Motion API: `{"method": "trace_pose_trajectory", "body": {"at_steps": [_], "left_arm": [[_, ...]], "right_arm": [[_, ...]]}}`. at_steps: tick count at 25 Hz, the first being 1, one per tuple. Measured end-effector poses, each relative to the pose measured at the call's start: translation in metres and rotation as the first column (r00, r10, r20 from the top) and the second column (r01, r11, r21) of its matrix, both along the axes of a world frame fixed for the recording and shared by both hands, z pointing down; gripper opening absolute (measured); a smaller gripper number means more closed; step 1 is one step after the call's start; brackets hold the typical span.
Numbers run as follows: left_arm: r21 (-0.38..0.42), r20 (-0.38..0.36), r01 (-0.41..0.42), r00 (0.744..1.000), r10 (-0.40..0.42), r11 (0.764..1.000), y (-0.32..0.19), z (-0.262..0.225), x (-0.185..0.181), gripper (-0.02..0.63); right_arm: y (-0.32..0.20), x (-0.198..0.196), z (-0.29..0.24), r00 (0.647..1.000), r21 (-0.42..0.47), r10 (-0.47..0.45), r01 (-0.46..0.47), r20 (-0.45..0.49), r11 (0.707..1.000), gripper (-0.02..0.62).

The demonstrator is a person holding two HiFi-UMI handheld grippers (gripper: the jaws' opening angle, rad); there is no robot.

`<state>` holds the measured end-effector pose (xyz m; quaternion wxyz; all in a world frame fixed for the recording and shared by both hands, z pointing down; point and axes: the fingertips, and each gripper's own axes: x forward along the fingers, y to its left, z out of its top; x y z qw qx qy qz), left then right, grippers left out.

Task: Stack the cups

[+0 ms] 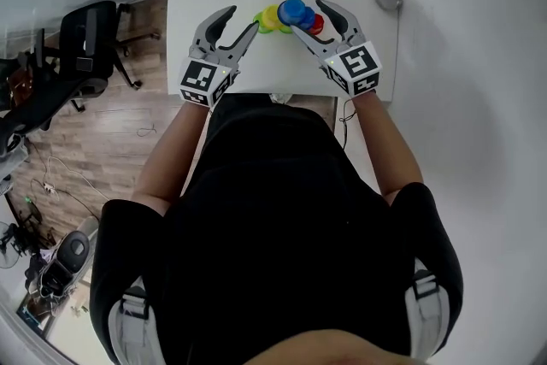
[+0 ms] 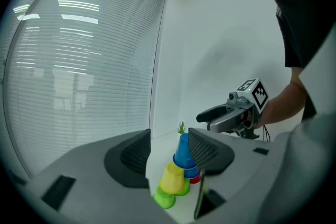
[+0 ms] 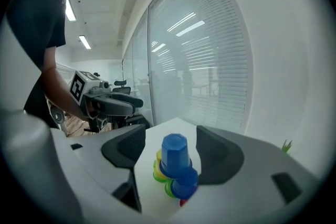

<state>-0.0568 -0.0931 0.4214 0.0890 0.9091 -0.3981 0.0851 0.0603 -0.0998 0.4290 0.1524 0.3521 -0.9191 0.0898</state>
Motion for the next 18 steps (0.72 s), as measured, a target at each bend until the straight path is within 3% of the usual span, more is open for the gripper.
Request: {"method": "trace_pose_trajectory", "body": {"at_steps": [10,18], "left_arm": [[0.078,-0.047,-0.037,0.998,0.041,0.996,0.013,-0.048,0.014,0.206],[0.139,-0.023,-0.037,0.999,0.041,0.990,0.025,-0.068,0.022,0.122]], "right_arm": [[0.026,0.011,-0.057,0.989,0.026,0.039,-0.043,0.140,0.999,0.272],[0.046,0.007,-0.072,0.982,0.119,-0.048,0.027,0.180,0.993,0.215]]}}
